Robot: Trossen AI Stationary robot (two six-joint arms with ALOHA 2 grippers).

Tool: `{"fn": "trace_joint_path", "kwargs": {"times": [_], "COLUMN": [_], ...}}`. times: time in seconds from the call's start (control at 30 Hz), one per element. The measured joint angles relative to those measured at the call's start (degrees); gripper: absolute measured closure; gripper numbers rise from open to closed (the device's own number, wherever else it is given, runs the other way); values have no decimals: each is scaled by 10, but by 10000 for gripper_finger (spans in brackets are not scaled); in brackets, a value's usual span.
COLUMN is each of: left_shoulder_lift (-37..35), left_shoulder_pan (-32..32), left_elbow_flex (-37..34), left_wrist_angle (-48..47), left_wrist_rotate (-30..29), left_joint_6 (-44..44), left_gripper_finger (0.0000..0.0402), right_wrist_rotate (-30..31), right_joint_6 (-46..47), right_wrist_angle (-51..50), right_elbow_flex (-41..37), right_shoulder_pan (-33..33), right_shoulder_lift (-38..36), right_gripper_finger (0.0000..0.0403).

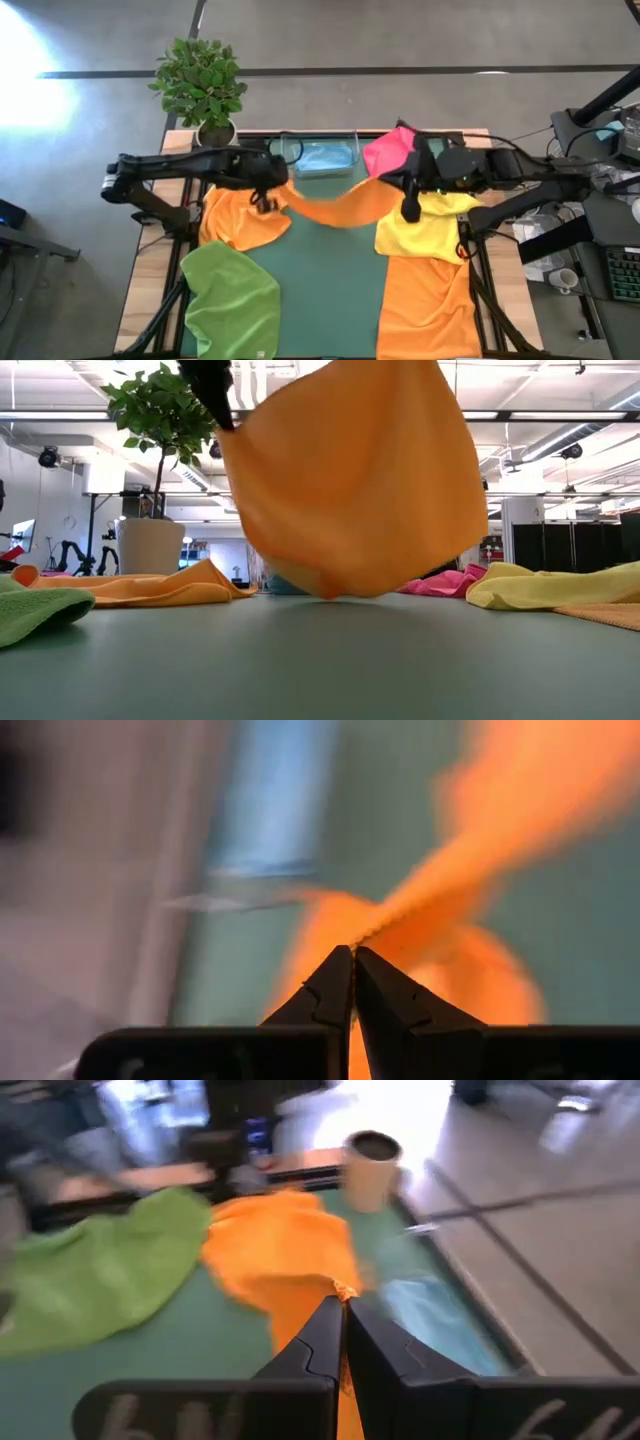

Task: Fold microfiber towels
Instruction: Fold the right orange microfiber towel

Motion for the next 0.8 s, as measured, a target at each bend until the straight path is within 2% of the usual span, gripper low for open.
{"fn": "trace_joint_path", "kwargs": {"times": [0.03,0.07,0.1,0.13,0.2,0.23,0.27,0.3,0.4,0.47,0.57,0.6,0.63,0.7,0.73,0.77,0.8], "left_shoulder_lift": [7,15,22,24,35,38,39,39,31,28,20,18,17,17,19,20,19], "left_shoulder_pan": [0,1,-2,-9,-36,-49,-60,-65,-53,-36,-22,-22,-25,-45,-56,-62,-65], "left_elbow_flex": [2,8,14,17,17,17,17,16,17,17,26,31,36,39,39,39,37], "left_wrist_angle": [1,10,31,58,103,120,121,112,97,88,109,129,152,182,185,176,156], "left_wrist_rotate": [-36,-27,28,111,256,282,275,235,38,-35,-44,-15,40,150,167,146,85], "left_joint_6": [-28,-53,-62,-60,-22,5,29,40,35,31,-18,-38,-42,1,34,63,76], "left_gripper_finger": [402,402,402,401,401,402,402,401,401,402,402,401,402,401,401,401,401], "right_wrist_rotate": [0,10,23,25,1,-6,-4,5,38,68,108,102,80,33,30,36,43], "right_joint_6": [-4,2,10,10,-12,-21,-22,-21,-27,-38,-48,-54,-63,-69,-68,-65,-63], "right_wrist_angle": [4,2,-3,-8,-7,-7,-7,-7,-8,-6,3,1,0,1,1,1,1], "right_elbow_flex": [0,0,0,-1,-1,-1,-1,-1,-1,1,4,4,4,4,4,4,3], "right_shoulder_pan": [3,7,10,11,9,9,10,11,10,9,13,14,13,13,13,13,14], "right_shoulder_lift": [2,4,5,6,6,6,6,6,6,6,5,4,3,2,2,2,2], "right_gripper_finger": [394,394,394,394,394,394,394,394,394,394,394,394,394,394,394,394,394]}}
